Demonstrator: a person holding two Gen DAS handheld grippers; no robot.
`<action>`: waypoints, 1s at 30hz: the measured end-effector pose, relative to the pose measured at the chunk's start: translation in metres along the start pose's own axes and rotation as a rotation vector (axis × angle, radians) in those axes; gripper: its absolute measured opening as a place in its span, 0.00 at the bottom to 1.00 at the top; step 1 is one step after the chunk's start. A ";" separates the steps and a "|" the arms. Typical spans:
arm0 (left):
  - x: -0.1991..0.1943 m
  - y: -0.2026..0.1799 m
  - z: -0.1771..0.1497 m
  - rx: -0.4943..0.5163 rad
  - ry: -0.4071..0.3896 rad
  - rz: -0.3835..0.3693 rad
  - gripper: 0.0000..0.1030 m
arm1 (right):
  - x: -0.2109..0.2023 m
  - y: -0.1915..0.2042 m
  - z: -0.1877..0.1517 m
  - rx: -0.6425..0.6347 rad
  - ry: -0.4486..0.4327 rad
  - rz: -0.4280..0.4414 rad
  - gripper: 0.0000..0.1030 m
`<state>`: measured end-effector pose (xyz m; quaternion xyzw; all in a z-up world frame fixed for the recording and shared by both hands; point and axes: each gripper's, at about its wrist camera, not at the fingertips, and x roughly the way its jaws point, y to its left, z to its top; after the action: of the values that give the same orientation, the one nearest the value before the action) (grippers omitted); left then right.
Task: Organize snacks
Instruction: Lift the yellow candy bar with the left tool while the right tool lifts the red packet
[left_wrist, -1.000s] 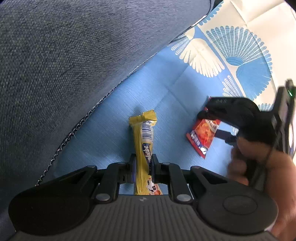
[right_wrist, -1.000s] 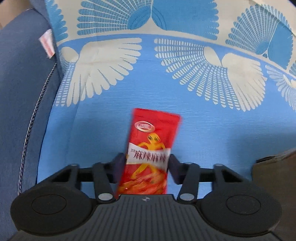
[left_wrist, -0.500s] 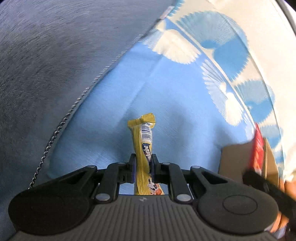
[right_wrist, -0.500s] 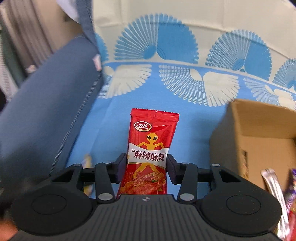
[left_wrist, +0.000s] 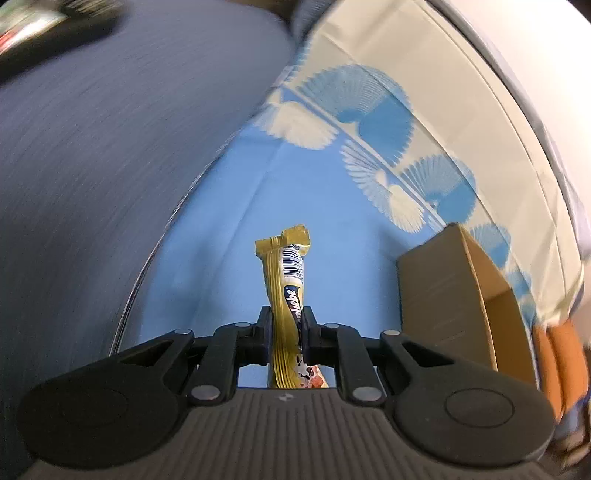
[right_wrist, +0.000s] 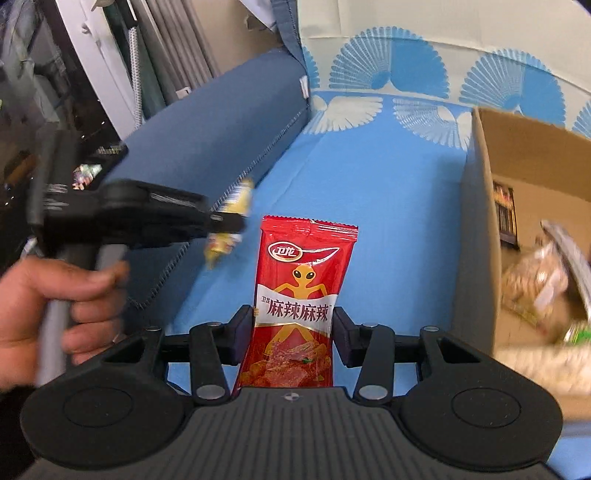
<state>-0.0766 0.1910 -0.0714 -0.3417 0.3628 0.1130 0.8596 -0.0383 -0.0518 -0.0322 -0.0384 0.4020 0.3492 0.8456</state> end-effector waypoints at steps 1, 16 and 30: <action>-0.003 0.000 -0.008 -0.009 0.002 0.012 0.15 | 0.008 -0.002 -0.010 0.023 -0.002 -0.003 0.46; 0.019 -0.024 -0.073 0.304 0.086 0.178 0.17 | 0.073 -0.003 -0.040 -0.032 0.137 -0.151 0.52; 0.019 -0.028 -0.078 0.290 0.090 0.178 0.32 | 0.069 -0.004 -0.053 -0.065 0.171 -0.158 0.66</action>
<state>-0.0934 0.1168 -0.1102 -0.1855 0.4424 0.1199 0.8692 -0.0398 -0.0344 -0.1177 -0.1271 0.4567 0.2899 0.8314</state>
